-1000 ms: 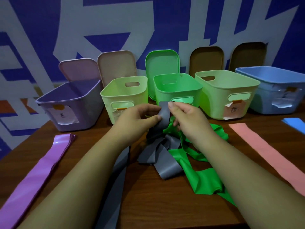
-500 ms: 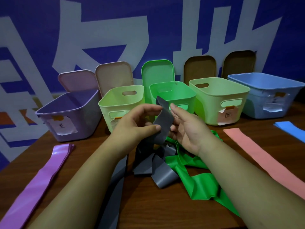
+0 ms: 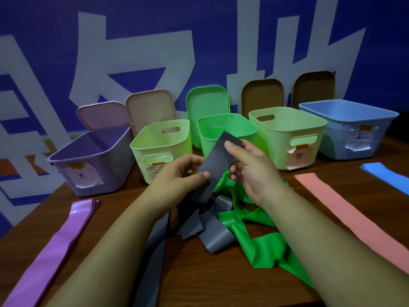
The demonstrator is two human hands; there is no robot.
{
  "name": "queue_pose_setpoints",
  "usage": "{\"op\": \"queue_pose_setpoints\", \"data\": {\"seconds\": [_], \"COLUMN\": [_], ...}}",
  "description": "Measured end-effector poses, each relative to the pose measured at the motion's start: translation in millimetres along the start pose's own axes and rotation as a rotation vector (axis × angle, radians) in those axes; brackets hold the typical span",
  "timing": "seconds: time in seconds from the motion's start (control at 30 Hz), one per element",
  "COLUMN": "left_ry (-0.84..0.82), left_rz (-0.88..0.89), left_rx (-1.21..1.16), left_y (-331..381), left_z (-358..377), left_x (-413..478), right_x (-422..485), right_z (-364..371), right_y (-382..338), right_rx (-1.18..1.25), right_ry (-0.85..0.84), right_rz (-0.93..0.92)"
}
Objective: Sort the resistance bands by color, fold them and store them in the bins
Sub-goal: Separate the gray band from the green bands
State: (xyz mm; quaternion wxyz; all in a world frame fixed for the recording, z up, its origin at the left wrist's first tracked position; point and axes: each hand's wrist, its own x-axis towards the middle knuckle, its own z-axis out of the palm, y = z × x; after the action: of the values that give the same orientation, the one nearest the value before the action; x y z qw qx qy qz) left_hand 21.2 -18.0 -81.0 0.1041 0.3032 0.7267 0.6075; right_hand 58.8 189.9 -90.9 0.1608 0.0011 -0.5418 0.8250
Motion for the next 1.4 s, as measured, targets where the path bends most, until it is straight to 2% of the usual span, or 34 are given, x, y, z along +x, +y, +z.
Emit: {"op": "queue_pose_setpoints", "data": {"seconds": [0.2, 0.37, 0.53, 0.67, 0.93, 1.1, 1.23, 1.4], "left_ry": [-0.036, -0.122, -0.079, 0.007, 0.134, 0.179, 0.159, 0.128], "left_rz": [-0.017, -0.083, -0.104, -0.145, -0.303, -0.428, -0.516, -0.580], "left_rx": [0.086, 0.144, 0.127, 0.140, 0.096, 0.046, 0.023, 0.097], "left_y": [9, 37, 52, 61, 62, 58, 54, 54], "left_z": [0, -17, -28, -33, -39, -42, -39, -37], "left_x": [-11, -22, -52, -88, -153, -181, -194, -202], "right_x": [-6, -1, 3, 7, 23, 21, 20, 16], "right_z": [10, 38, 68, 88, 104, 109, 113, 127], "right_y": [-13, -52, -85, -88, -58, -18, 15, 42], "right_rx": [-0.043, -0.130, -0.205, -0.242, -0.343, -0.469, -0.505, -0.703], "right_ry": [0.019, -0.035, -0.058, -0.001, 0.073, 0.024, -0.054, -0.118], "right_rz": [-0.066, -0.157, -0.235, -0.242, -0.161, -0.084, 0.087, 0.189]}}
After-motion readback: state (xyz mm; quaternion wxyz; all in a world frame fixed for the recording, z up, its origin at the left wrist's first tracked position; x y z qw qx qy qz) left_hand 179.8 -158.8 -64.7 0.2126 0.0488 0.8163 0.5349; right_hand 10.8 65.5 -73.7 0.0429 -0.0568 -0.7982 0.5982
